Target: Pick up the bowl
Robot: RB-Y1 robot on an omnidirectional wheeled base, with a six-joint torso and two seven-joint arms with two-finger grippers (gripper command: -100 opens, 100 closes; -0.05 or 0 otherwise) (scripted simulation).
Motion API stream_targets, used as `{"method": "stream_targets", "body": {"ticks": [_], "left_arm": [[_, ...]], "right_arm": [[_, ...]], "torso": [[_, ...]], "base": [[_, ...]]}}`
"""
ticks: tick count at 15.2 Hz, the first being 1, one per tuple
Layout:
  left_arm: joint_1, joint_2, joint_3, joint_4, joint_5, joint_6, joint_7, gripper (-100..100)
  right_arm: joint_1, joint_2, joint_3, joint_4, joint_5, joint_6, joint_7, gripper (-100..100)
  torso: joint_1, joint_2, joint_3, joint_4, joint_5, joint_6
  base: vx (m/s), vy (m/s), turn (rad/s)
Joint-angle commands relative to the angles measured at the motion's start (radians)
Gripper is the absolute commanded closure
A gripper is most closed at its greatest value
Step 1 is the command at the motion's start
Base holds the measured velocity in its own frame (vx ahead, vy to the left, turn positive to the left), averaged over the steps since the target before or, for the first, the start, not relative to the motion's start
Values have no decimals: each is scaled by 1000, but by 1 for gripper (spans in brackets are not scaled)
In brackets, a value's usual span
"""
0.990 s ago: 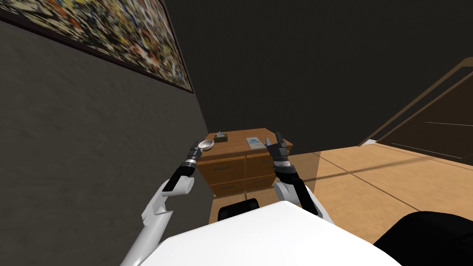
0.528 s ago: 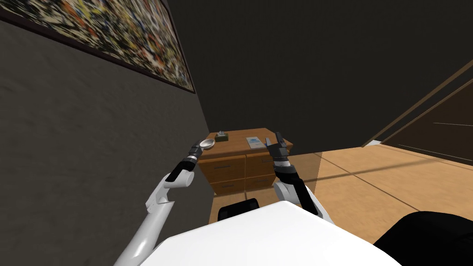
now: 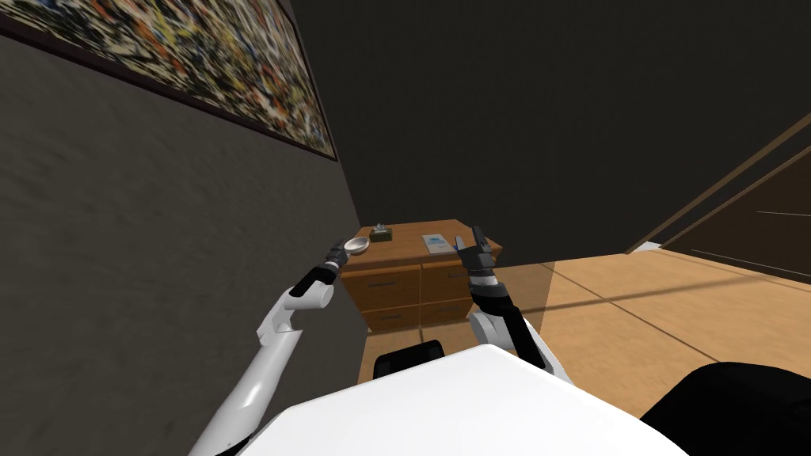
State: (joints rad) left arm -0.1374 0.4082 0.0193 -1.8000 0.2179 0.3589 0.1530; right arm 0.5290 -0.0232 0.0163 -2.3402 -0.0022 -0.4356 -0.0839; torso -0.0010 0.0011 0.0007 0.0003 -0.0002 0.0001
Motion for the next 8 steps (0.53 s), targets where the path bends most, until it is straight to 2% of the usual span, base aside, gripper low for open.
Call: {"method": "stream_targets", "body": {"ticks": [1,4,5,8], "left_arm": [[-50,16,3,38,20,50,27,-100],[-55,16,3,38,20,98,27,-100],[-100,30,6,73,39,128,54,-100],[-107,30,6,73,39,178,54,-100]], "right_arm": [[0,0,0,0,0,0,0,0],[0,0,0,0,0,0,0,0],[0,0,0,0,0,0,0,0],[0,0,0,0,0,0,0,0]], "torso": [[0,0,0,0,0,0],[0,0,0,0,0,0],[0,0,0,0,0,0],[0,0,0,0,0,0]], "base": [[-15,-9,30],[-16,-8,20],[-16,-13,32],[-15,-11,17]]}}
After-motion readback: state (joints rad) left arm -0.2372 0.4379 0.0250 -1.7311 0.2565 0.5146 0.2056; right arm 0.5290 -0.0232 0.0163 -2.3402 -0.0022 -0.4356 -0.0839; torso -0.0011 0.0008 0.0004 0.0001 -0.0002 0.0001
